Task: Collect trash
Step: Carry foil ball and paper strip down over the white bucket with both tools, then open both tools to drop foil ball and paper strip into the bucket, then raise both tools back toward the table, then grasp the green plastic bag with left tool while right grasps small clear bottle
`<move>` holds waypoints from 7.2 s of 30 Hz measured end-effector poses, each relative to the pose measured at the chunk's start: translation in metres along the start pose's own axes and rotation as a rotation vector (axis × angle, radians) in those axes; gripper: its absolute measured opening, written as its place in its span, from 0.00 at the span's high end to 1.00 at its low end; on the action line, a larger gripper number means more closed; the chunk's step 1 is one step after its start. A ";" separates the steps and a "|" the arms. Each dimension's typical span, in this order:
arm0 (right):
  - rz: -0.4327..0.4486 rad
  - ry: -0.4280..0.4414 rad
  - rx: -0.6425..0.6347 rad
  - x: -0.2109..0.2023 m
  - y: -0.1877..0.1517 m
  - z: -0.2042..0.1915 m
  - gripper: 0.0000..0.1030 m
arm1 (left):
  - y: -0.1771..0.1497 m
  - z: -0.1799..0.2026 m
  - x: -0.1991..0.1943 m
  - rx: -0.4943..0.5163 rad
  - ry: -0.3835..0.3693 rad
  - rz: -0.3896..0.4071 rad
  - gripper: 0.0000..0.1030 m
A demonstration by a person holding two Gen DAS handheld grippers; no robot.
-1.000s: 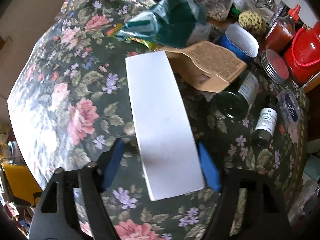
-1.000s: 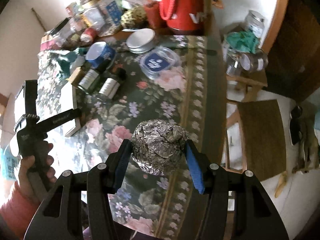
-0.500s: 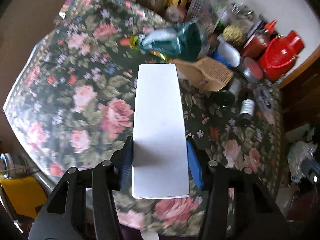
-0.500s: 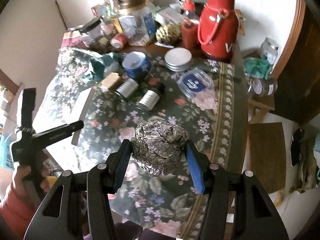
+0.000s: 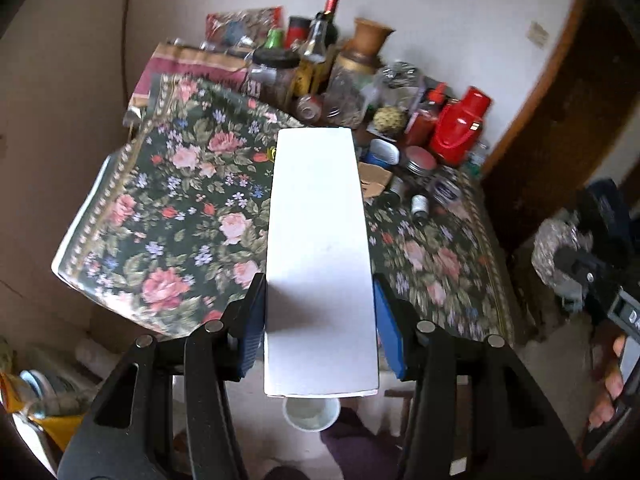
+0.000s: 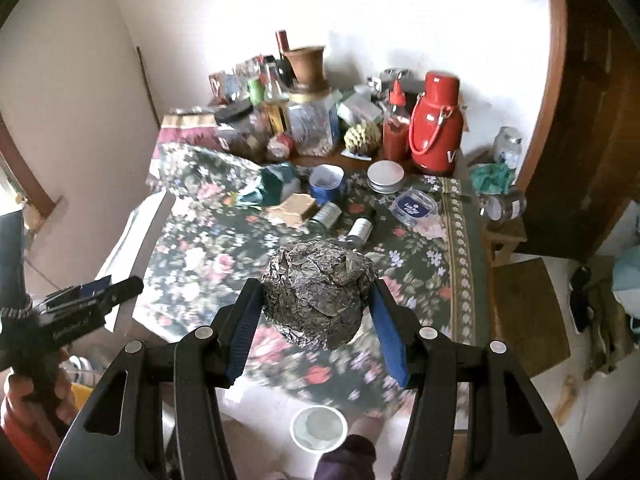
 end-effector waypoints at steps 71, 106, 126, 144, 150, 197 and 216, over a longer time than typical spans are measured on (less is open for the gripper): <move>-0.453 -0.020 0.148 0.194 -0.437 0.043 0.33 | -0.486 -0.023 0.264 0.065 -0.113 -0.616 0.50; -0.204 -0.137 0.147 -0.023 -0.198 0.002 0.33 | -0.193 0.026 0.009 0.121 -0.103 -0.272 0.39; 0.096 -0.206 0.086 -0.138 -0.085 -0.070 0.32 | -0.053 0.032 -0.161 0.190 -0.187 0.139 0.33; 0.175 -0.210 0.096 -0.107 -0.030 -0.026 0.24 | -0.001 0.047 -0.107 0.179 -0.144 0.160 0.30; 0.160 -0.174 0.081 -0.080 0.009 0.012 0.24 | 0.038 0.079 -0.065 0.157 -0.116 0.157 0.30; -0.299 -0.278 0.338 0.249 0.006 0.078 0.27 | 0.128 0.002 0.274 0.148 -0.168 -0.242 0.39; -0.358 -0.285 0.275 0.279 -0.008 0.072 0.75 | 0.125 0.016 0.294 0.188 -0.175 -0.256 0.87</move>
Point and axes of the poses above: each gripper's, at about its wrist camera, not at the fingertips, and x roughly the way its jaws point, z to its right, y to its top, the point moved 2 cm from there along x, roughly the way its jaws point, and after that the axes turned 10 degrees about z, right-handed, at the moved point
